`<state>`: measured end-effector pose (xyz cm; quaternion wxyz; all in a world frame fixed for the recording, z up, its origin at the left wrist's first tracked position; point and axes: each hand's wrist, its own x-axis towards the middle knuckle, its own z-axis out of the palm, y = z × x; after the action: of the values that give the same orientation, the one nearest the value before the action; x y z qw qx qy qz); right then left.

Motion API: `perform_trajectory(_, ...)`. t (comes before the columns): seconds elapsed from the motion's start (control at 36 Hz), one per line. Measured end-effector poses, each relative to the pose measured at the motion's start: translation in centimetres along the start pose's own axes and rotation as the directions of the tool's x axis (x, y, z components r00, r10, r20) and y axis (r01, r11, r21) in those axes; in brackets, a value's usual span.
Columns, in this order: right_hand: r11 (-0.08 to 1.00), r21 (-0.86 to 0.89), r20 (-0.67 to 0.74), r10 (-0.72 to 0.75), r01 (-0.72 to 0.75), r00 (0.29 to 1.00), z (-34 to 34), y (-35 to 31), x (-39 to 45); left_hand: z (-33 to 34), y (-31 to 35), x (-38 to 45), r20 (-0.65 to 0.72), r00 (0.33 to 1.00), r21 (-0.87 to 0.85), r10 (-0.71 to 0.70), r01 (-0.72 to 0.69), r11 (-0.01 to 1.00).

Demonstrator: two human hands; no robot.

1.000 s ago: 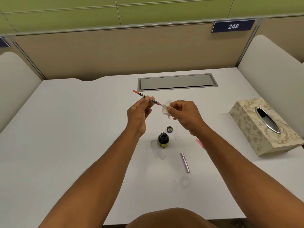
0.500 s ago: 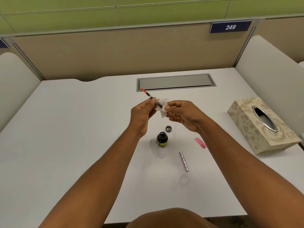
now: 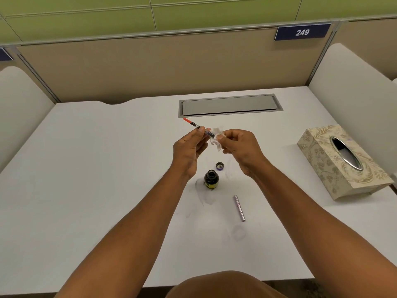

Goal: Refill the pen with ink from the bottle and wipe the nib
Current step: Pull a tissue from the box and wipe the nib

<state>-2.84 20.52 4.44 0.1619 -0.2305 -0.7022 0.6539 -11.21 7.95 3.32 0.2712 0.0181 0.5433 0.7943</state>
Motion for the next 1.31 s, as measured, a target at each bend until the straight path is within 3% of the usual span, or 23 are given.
perform_trajectory(0.14,0.894,-0.358,-0.115,-0.328,0.269,0.938,0.3,0.0,-0.8,0.9,0.2,-0.2,-0.04,0.999,-0.052,-0.022,0.02,0.998)
perform_trajectory(0.25,0.789,-0.446,-0.11,-0.518,0.423,0.848,0.4,0.1,-1.2,1.3,0.4,-0.2,-0.061,0.998,-0.062,-0.011,0.007,0.998)
perform_trajectory(0.33,0.769,-0.458,-0.122,-0.55,0.445,0.826,0.1,0.4,-1.2,1.5,0.4,-0.3,-0.064,0.998,-0.073,-0.006,0.002,0.997)
perform_trajectory(0.39,0.829,-0.383,-0.183,-0.5,0.407,0.847,-0.2,0.4,-1.2,1.5,0.4,-0.3,-0.071,0.998,-0.083,0.0,-0.006,0.997)
perform_trajectory(0.47,0.944,-0.216,-0.263,-0.302,0.249,0.916,-1.0,-0.1,-0.9,1.5,0.4,-0.4,-0.087,0.996,-0.108,0.003,-0.013,0.994)
perform_trajectory(0.56,0.988,-0.127,-0.155,-0.106,0.087,0.982,-1.6,-0.7,-0.4,1.6,0.3,-0.5,-0.082,0.997,-0.106,0.003,-0.012,0.994)
perform_trajectory(0.69,0.987,0.157,-0.001,0.038,-0.038,0.999,-1.6,-1.8,-0.8,2.0,0.5,-0.7,-0.065,0.998,-0.076,0.01,-0.015,0.997)
perform_trajectory(0.94,0.972,0.173,0.141,0.136,-0.16,0.981,-2.4,-2.1,-0.4,1.7,0.4,-0.7,-0.057,0.998,-0.01,0.041,-0.042,0.999)
perform_trajectory(1.08,0.991,0.079,0.125,0.1,-0.11,0.987,-2.2,-1.7,-0.5,1.8,0.4,-0.8,-0.052,0.997,0.009,0.061,-0.061,0.998)
perform_trajectory(1.31,0.942,0.266,0.137,0.173,-0.205,0.975,-2.6,-2.2,-0.8,1.5,0.7,-0.8,-0.036,0.995,0.06,0.092,-0.09,0.994)
